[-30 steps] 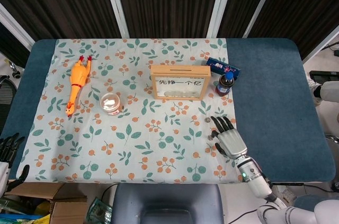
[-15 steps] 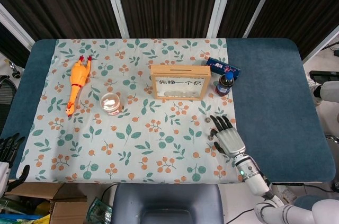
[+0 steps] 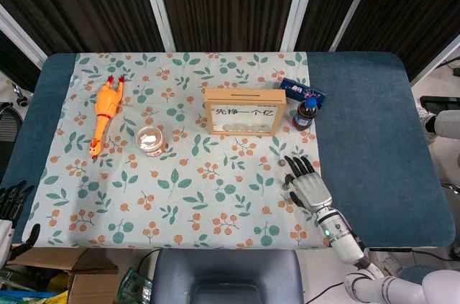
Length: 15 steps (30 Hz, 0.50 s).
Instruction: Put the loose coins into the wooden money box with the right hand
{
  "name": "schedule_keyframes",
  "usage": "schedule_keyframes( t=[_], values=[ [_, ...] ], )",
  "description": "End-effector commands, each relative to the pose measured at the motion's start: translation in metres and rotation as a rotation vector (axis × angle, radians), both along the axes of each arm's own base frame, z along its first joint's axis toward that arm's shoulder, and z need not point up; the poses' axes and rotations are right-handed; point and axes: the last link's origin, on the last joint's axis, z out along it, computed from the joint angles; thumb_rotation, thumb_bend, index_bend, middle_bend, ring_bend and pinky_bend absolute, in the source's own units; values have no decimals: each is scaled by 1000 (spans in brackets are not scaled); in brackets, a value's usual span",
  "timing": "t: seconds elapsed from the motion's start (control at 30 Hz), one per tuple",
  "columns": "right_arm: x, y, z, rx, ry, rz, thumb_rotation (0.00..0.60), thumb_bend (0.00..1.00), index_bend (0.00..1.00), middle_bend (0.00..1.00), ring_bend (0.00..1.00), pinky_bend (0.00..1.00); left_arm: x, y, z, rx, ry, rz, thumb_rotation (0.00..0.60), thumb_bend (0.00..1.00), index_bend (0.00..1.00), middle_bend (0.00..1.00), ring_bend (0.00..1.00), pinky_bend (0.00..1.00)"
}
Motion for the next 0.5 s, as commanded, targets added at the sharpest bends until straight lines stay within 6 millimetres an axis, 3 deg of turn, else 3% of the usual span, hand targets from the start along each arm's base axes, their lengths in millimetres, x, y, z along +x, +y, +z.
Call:
schedule_keyframes(
  t=[0.03, 0.5],
  values=[
    [0, 0, 0, 1, -4, -2, 600, 552, 550, 82, 0, 0, 0, 0, 0, -1, 0, 0, 600, 439, 0, 0, 0, 0],
    [7, -3, -8, 10, -11, 9, 600, 552, 556, 81, 0, 0, -1, 0, 1, 3, -3, 2, 600, 439, 0, 0, 0, 0]
  ],
)
